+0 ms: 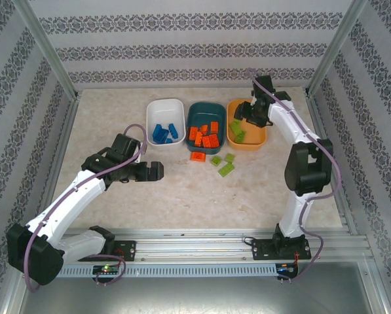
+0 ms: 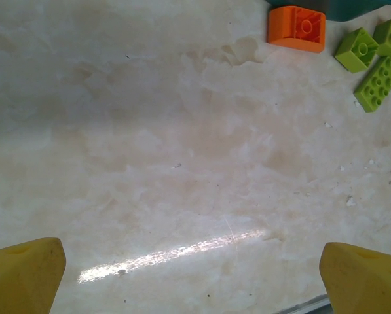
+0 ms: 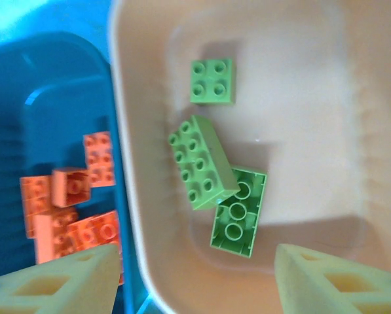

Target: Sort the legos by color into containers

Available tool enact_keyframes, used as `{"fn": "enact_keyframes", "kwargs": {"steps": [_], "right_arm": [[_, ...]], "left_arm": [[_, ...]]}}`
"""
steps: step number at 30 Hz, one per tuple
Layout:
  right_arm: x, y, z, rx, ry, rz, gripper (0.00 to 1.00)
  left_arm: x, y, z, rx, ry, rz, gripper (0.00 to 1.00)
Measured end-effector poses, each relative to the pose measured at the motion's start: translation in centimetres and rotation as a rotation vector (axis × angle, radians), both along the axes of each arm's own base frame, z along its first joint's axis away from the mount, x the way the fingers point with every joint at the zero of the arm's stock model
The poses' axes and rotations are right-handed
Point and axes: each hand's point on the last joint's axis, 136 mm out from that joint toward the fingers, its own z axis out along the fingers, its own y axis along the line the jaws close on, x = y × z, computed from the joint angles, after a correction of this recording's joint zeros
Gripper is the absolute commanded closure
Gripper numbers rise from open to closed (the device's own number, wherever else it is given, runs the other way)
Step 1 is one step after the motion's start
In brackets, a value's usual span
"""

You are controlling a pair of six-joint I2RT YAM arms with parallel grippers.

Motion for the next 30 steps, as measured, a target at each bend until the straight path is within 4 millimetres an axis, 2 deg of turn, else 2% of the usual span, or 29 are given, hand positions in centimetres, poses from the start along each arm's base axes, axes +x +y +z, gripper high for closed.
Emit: {"fn": "enact_keyframes", "kwargs": {"steps": [5, 9, 12, 15, 18, 23, 26, 30], "right_arm": [[-1.6, 0.1, 4.1, 0.025, -0.082, 0.017, 0.36], [-4.0, 0.1, 6.5, 0.045, -0.127, 0.031, 0.36], [-6.1, 0.3, 7.8, 0.059, -0.154, 0.043, 0.36], [-8.4, 0.7, 8.1, 0.063, -0.160, 0.064, 0.35], [-11.0, 1.6, 7.4, 0.065, -0.141, 0.098, 0.35], [-14.8, 2.9, 5.1, 0.059, -0.082, 0.153, 0.35], [-16.6, 3.8, 3.0, 0.047, -0.030, 0.190, 0.35], [-18.9, 5.1, -0.7, 0.012, 0.062, 0.232, 0.35]], "left_arm": [[0.1, -0.6, 0.8, -0.031, -0.007, -0.016, 0.00], [0.3, -1.7, 2.5, -0.089, -0.026, -0.046, 0.00], [0.4, -2.9, 4.3, -0.150, -0.041, -0.088, 0.00], [0.6, -4.1, 6.2, -0.207, -0.056, -0.138, 0.00], [0.8, -5.1, 7.9, -0.239, -0.073, -0.190, 0.00], [0.9, -5.9, 9.9, -0.255, -0.102, -0.271, 0.00], [1.2, -6.2, 10.6, -0.241, -0.108, -0.312, 0.00], [2.5, -6.5, 11.5, -0.197, -0.127, -0.349, 0.00]]}}
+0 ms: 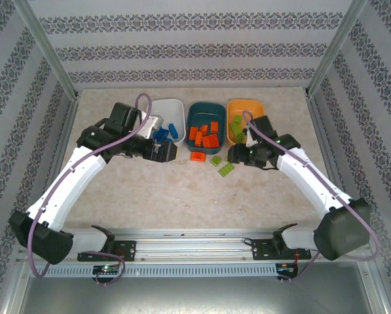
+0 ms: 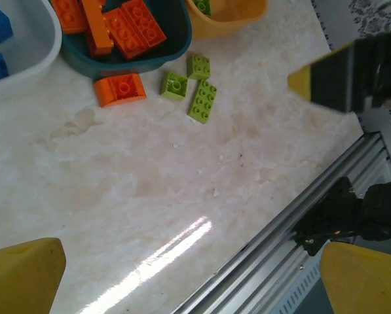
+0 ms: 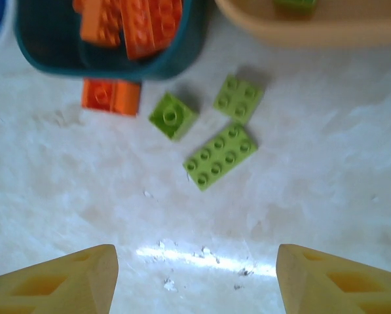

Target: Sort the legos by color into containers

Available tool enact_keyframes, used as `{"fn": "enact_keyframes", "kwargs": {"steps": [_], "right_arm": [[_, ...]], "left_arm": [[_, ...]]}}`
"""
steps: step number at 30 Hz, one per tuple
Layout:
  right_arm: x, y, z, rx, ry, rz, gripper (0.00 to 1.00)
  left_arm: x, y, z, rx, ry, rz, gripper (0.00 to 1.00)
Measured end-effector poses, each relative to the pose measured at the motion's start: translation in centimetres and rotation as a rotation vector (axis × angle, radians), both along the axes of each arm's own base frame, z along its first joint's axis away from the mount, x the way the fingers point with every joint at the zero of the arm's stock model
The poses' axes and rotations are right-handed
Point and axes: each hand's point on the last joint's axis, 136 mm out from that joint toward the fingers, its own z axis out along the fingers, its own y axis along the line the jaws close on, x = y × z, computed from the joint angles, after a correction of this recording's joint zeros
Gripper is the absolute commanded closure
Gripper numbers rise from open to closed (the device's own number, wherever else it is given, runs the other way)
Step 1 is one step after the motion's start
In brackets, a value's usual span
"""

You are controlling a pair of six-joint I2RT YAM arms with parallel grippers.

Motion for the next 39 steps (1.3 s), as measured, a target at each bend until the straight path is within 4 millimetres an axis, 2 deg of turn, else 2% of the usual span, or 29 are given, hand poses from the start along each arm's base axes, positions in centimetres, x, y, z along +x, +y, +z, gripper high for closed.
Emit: {"fn": "enact_keyframes", "kwargs": {"steps": [4, 9, 12, 18, 22, 29, 35, 39], "right_arm": [[-1.3, 0.5, -3.8, -0.037, 0.089, 0.005, 0.35], [-1.0, 0.8, -6.7, -0.081, 0.144, -0.012, 0.35], [-0.6, 0.8, -8.1, -0.105, 0.168, -0.022, 0.35], [-0.2, 0.6, -10.8, -0.153, 0.234, -0.042, 0.35], [0.7, 0.8, -11.6, -0.172, 0.250, -0.061, 0.35], [2.2, 1.1, -12.3, -0.185, 0.251, -0.092, 0.34], [3.4, 1.5, -12.4, -0.187, 0.244, -0.102, 0.35], [3.5, 1.4, -12.9, -0.200, 0.254, -0.103, 0.35]], "left_arm": [[1.9, -0.1, 0.9, 0.046, -0.067, -0.017, 0.00], [3.9, -0.1, 0.0, 0.100, -0.141, -0.040, 0.00], [4.9, -0.4, -1.7, 0.110, -0.167, -0.056, 0.00], [5.3, -0.9, -7.7, 0.141, -0.114, -0.100, 0.00], [5.3, -0.9, -10.0, 0.151, -0.093, -0.107, 0.00], [5.8, -1.1, -10.5, 0.141, -0.139, -0.113, 0.00], [5.0, -0.8, -12.4, 0.149, -0.129, -0.120, 0.00], [4.8, -1.0, -12.7, 0.150, -0.128, -0.127, 0.00]]}}
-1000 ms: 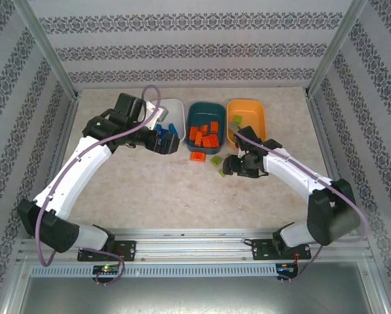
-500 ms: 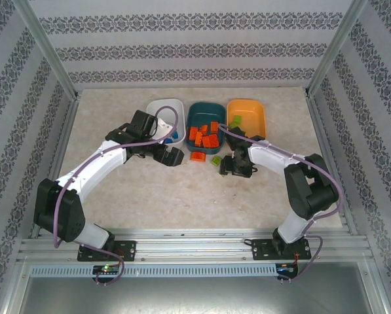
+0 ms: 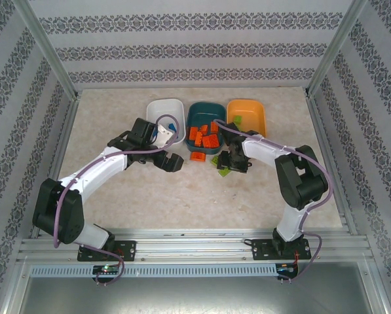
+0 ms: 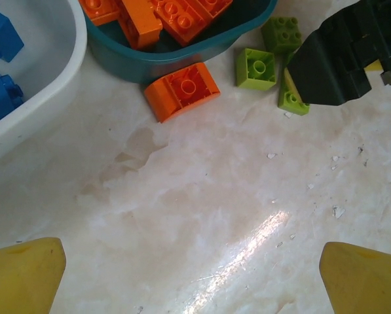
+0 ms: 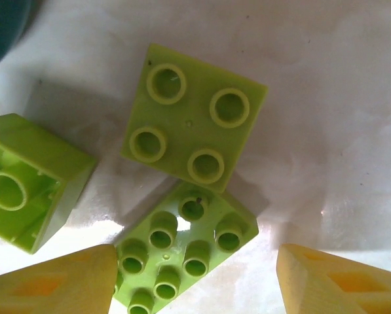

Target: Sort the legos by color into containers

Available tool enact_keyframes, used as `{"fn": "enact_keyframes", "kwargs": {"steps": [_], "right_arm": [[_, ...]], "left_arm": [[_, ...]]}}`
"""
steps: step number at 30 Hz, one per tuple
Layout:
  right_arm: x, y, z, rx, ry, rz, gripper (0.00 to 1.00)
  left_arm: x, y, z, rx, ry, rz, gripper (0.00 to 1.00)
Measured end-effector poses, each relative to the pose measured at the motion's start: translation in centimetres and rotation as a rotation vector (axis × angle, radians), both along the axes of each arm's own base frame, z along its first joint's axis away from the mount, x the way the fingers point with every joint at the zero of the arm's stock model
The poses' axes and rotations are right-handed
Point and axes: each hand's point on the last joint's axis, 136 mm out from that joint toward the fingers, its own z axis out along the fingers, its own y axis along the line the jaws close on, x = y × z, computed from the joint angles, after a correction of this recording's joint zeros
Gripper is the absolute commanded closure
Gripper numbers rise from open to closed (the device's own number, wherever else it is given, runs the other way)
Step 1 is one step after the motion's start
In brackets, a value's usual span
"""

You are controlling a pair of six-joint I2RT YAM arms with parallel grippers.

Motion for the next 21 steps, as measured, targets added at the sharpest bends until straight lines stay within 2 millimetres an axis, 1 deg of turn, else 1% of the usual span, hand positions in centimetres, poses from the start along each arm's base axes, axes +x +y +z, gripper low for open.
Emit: {"fn": "enact_keyframes", "kwargs": {"steps": [6, 9, 11, 13, 16, 17, 19, 21], "right_arm": [[-0.6, -0.6, -0.1, -0.024, 0.003, 0.009, 0.35], [-2.6, -2.2, 0.4, -0.073, 0.024, 0.025, 0.35], [-3.9, -3.3, 1.5, -0.100, 0.022, 0.027, 0.35], [-4.6, -4.1, 3.3, -0.098, -0.015, 0.021, 0.35], [-4.7, -4.1, 6.0, -0.055, -0.095, 0.005, 0.34], [-4.6, -3.9, 6.5, -0.039, -0.111, -0.001, 0.34], [-4.4, -3.6, 6.4, -0.025, -0.111, -0.015, 0.34], [-4.3, -3.4, 5.5, -0.031, -0.089, -0.020, 0.34]], "left_arm": [[0.4, -0.2, 0.3, -0.009, -0.022, -0.001, 0.00], [0.4, -0.2, 0.4, -0.010, -0.023, -0.001, 0.00], [0.4, -0.2, 0.4, -0.010, -0.025, -0.001, 0.00], [0.4, -0.3, 0.5, -0.014, -0.026, -0.003, 0.00], [0.2, -0.8, 0.6, -0.031, -0.024, -0.021, 0.00], [0.0, -1.1, 0.7, -0.040, -0.024, -0.032, 0.00], [-0.3, -1.6, 0.9, -0.055, -0.021, -0.051, 0.00], [-0.6, -2.1, 0.9, -0.063, -0.020, -0.069, 0.00]]}}
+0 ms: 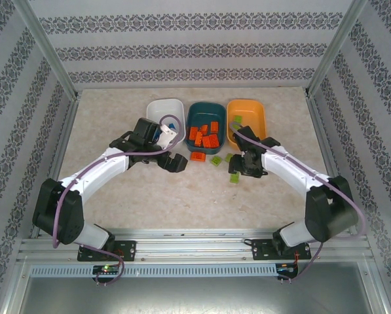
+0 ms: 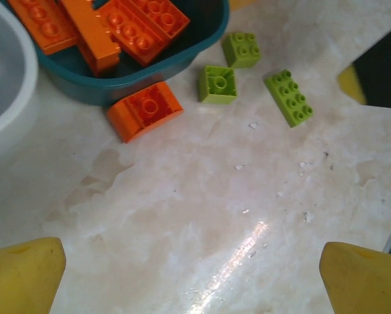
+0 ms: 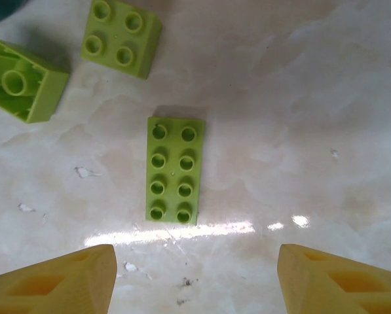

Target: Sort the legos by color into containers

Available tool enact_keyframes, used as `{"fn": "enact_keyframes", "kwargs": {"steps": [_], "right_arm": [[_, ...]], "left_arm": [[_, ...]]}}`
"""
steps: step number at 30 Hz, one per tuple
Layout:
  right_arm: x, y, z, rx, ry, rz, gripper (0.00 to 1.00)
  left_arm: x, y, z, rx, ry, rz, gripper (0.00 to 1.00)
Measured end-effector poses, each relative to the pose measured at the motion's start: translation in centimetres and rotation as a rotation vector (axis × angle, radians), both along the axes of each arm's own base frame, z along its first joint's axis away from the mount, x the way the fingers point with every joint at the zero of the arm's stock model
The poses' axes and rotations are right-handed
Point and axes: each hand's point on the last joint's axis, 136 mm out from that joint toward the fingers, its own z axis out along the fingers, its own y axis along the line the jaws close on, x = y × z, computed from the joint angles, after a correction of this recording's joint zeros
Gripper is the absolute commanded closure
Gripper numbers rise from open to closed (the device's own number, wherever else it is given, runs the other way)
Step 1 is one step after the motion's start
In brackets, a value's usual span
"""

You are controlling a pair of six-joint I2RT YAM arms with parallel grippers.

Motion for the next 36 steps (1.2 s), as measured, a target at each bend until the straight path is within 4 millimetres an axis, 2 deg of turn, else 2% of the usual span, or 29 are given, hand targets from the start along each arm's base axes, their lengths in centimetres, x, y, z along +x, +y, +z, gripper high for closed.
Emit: {"fn": "enact_keyframes", "kwargs": {"steps": [5, 12, 15, 20, 24, 32, 34, 36], "right_arm": [[0.2, 0.6, -3.3, -0.029, 0.073, 0.000, 0.35], [0.3, 0.7, -6.5, -0.062, 0.132, 0.002, 0.38], [0.7, 1.0, -6.6, -0.071, 0.120, 0.009, 0.43], [1.0, 1.4, -6.6, -0.071, 0.107, 0.020, 0.63], [1.0, 1.6, -6.5, -0.064, 0.100, 0.024, 0.72], [0.2, 1.0, -5.8, -0.065, 0.082, 0.022, 0.74], [-0.1, 0.8, -4.9, -0.058, 0.067, 0.022, 0.74], [0.0, 0.8, -3.1, -0.038, 0.026, 0.020, 0.73]], "left_arm": [[-0.8, -0.7, -0.3, -0.007, 0.010, -0.033, 0.00], [-0.9, -0.8, -0.3, -0.009, 0.009, -0.039, 0.00], [-0.9, -0.8, -0.3, -0.009, 0.010, -0.039, 0.00], [-0.9, -0.8, -0.3, -0.009, 0.010, -0.039, 0.00], [-0.9, -0.8, -0.3, -0.008, 0.010, -0.039, 0.00], [-0.9, -0.8, -0.3, -0.006, 0.005, -0.045, 0.00], [-0.9, -0.8, -0.3, -0.005, 0.003, -0.047, 0.00], [-0.9, -0.8, -0.3, -0.005, 0.003, -0.049, 0.00]]}}
